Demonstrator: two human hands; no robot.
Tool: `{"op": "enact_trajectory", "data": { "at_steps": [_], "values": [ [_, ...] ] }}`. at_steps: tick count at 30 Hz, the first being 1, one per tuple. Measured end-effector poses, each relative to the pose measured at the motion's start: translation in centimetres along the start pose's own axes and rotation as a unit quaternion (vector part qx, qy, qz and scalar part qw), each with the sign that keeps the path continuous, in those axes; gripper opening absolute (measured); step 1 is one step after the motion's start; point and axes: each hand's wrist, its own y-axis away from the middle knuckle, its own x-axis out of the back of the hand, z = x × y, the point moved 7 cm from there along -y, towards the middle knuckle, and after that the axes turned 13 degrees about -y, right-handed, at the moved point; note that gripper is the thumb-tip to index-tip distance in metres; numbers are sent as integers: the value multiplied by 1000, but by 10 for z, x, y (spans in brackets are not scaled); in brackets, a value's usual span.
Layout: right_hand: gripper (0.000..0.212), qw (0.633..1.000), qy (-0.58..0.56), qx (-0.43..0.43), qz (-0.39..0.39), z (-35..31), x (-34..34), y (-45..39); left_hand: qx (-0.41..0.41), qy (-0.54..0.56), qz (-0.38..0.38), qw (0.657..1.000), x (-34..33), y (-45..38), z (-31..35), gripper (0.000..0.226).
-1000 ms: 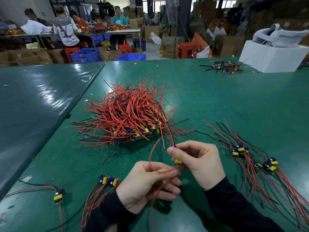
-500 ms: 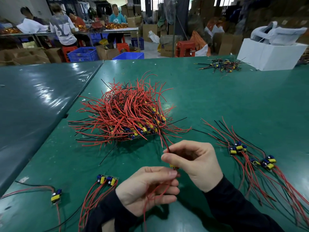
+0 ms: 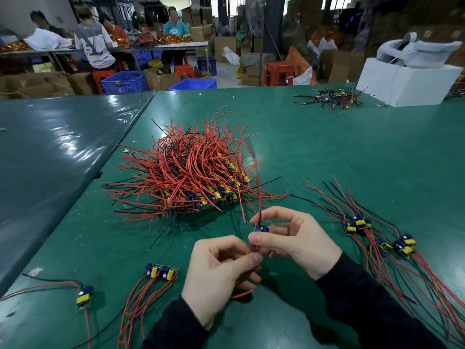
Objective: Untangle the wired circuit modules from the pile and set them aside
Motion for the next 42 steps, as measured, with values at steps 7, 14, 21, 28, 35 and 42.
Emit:
{"op": "enact_trajectory", "data": {
  "at_steps": [7, 14, 21, 28, 35, 42],
  "values": [
    [35, 998, 27, 8, 62, 3, 8, -1, 0, -2, 26, 1000, 0, 0, -3, 25],
    [40, 995, -8, 52, 85, 1, 6, 0, -9, -28, 30, 999, 4, -2, 1, 17],
    [34, 991, -10, 86, 98, 4, 4, 3, 8, -20, 70, 997, 6, -2, -4, 11],
    [32, 989, -30, 84, 117, 9, 4, 4, 39, -6, 74, 996, 6, -5, -12, 16],
    [39, 982, -96, 87, 140, -2, 14, 2, 34, 17, -7, 999, 1, -7, -10, 12],
    [29, 991, -111, 3, 73, 7, 8, -2, 15, 26, -10, 1000, 3, -8, -8, 14]
  ]
}}
